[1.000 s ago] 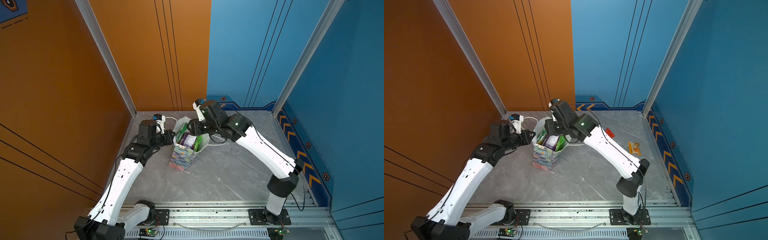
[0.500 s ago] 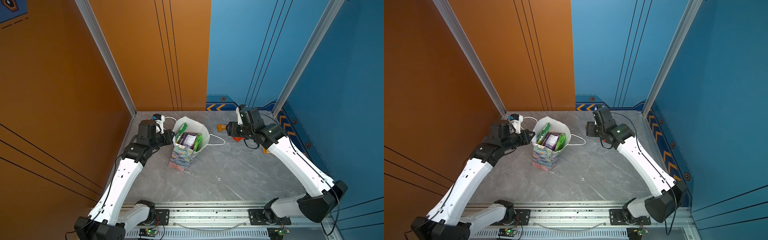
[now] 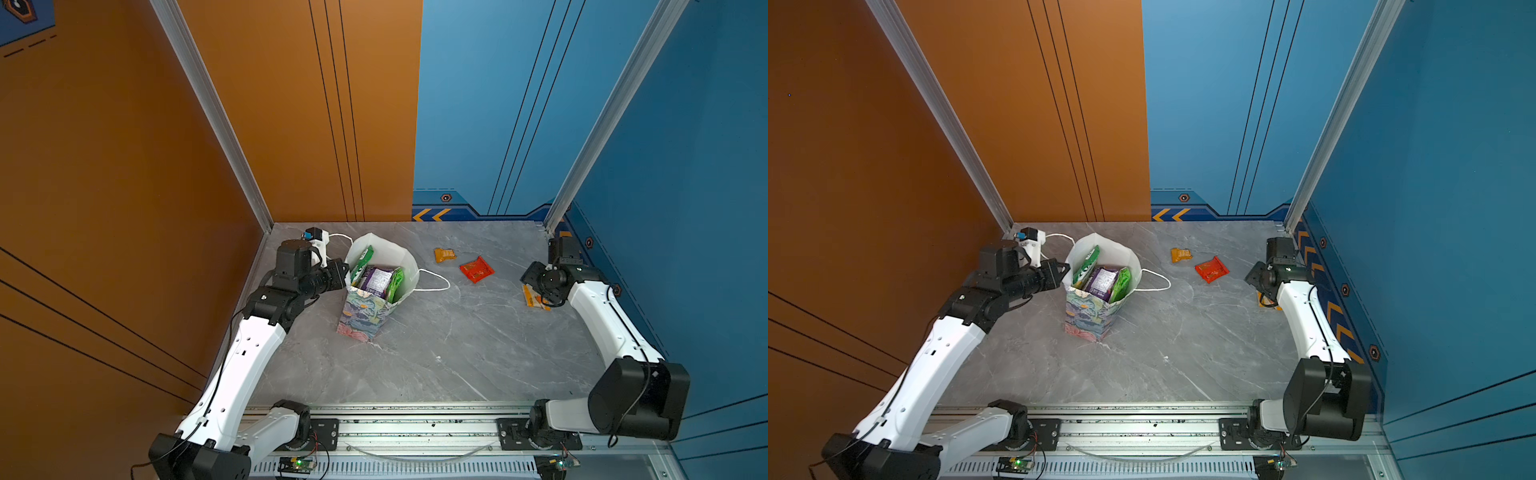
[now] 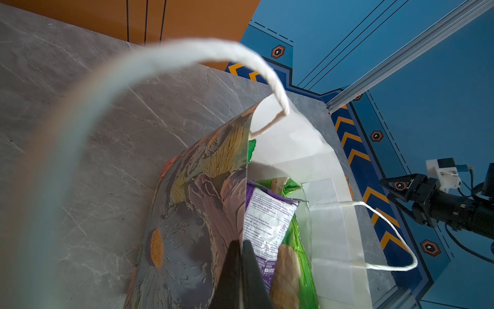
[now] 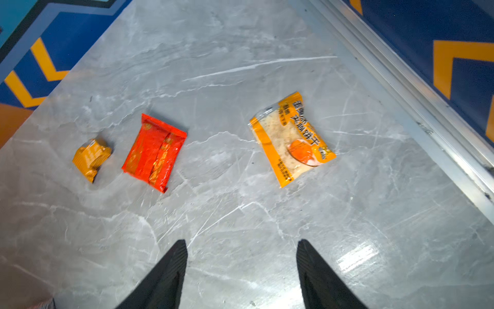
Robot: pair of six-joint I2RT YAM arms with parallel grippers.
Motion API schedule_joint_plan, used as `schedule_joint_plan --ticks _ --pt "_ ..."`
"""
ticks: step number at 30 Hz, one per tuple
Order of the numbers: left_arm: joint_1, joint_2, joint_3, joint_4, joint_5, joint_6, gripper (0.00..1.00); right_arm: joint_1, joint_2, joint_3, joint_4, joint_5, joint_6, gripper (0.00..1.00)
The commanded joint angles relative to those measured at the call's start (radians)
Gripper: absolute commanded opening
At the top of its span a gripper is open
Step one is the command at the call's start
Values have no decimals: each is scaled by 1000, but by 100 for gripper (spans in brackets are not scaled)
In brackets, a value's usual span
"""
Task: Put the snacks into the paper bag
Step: 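Move the right gripper down onto the yellow biscuit packet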
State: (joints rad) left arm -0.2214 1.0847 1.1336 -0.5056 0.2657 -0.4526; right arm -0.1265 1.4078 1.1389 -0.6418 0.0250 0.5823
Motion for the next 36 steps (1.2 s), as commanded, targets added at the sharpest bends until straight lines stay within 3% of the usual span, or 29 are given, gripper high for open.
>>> schedule_joint_plan --ticks 1,10,21,24,30,36 --pt "9 -22 20 93 24 2 0 -36 73 -6 66 17 40 68" --pt "8 -31 17 93 22 3 0 -139 311 90 85 76 26 72" --pt "10 -22 15 96 22 2 0 -200 600 245 54 -178 -85 71" --pt "11 -16 15 96 23 1 0 -174 623 245 53 -237 -89 70" --pt "13 -14 15 96 23 0 0 -85 605 215 41 -245 -95 67" --pt "15 -11 15 96 24 0 0 -32 566 163 56 -255 -89 59"
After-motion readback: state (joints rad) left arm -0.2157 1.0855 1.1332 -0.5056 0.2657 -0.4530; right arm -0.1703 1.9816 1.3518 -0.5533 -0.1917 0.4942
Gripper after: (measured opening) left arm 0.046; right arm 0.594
